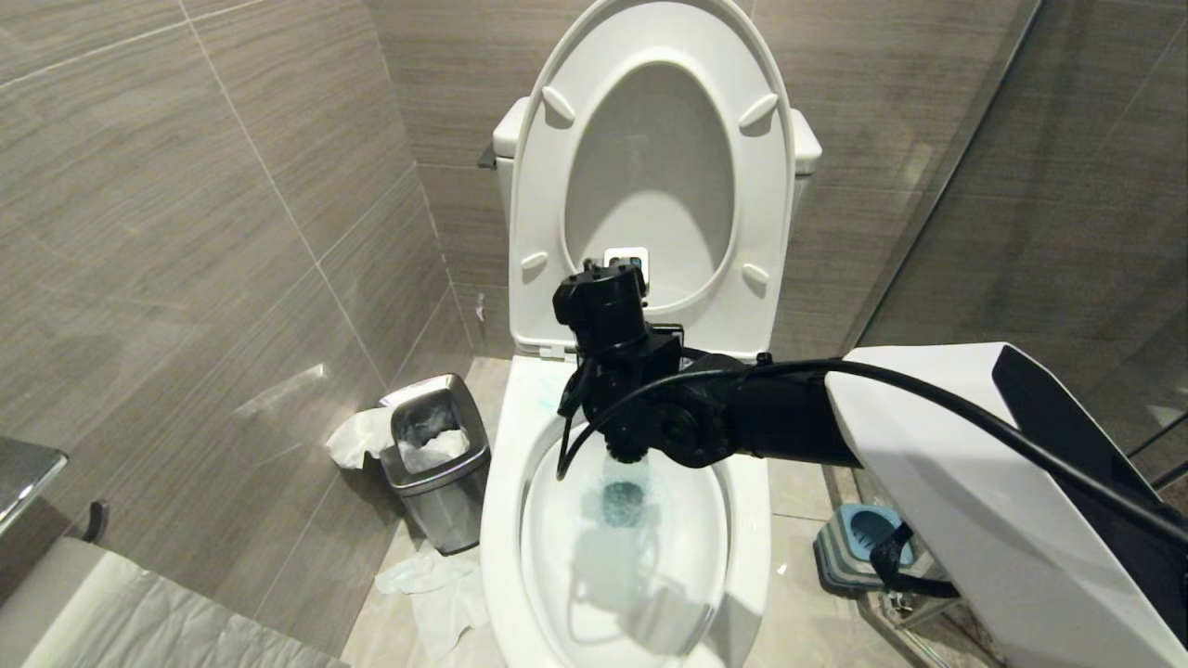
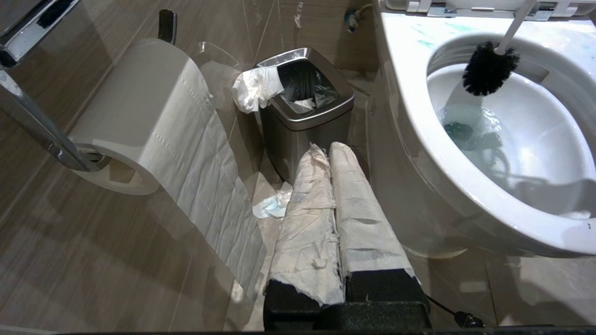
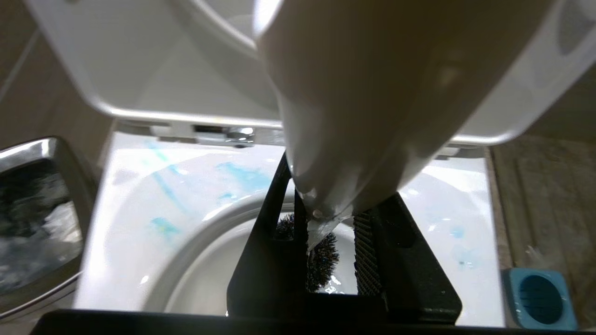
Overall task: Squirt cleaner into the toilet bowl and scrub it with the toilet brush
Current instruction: Scrub the toilet bowl
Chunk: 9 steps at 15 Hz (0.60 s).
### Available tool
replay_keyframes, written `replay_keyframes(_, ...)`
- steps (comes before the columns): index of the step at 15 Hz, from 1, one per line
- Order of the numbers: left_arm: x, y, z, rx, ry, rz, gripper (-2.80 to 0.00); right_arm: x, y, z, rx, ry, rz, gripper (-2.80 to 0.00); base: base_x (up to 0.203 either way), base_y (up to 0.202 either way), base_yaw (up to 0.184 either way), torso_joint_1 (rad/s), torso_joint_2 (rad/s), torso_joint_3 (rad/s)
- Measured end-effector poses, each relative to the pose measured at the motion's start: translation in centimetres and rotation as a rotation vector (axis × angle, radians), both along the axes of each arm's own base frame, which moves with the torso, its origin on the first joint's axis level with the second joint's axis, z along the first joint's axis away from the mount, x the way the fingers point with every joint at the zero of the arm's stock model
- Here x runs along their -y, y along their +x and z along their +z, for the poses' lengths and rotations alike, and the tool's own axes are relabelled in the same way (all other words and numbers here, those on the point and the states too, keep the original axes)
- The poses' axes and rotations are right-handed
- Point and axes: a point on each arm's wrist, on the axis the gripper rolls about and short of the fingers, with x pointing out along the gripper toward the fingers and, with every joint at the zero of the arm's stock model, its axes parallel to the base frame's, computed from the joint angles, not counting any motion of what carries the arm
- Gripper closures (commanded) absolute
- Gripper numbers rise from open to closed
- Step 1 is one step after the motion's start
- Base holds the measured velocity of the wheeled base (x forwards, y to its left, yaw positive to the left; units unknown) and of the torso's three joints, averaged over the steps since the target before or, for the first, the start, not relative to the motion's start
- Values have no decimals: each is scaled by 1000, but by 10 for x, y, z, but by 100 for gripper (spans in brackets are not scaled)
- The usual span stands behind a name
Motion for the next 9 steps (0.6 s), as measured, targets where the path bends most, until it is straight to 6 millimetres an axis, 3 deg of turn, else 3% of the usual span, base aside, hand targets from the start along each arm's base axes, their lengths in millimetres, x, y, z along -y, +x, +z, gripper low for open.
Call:
replay_keyframes(3, 0, 0, 0, 0, 0, 0, 0, -12, -8, -5, -6, 1, 43, 0, 0, 0, 0, 0, 0, 0)
replay_keyframes(9, 0, 0, 0, 0, 0, 0, 0, -51, -61, -21, -84, -43, 170, 0, 0, 0, 0, 0, 0, 0)
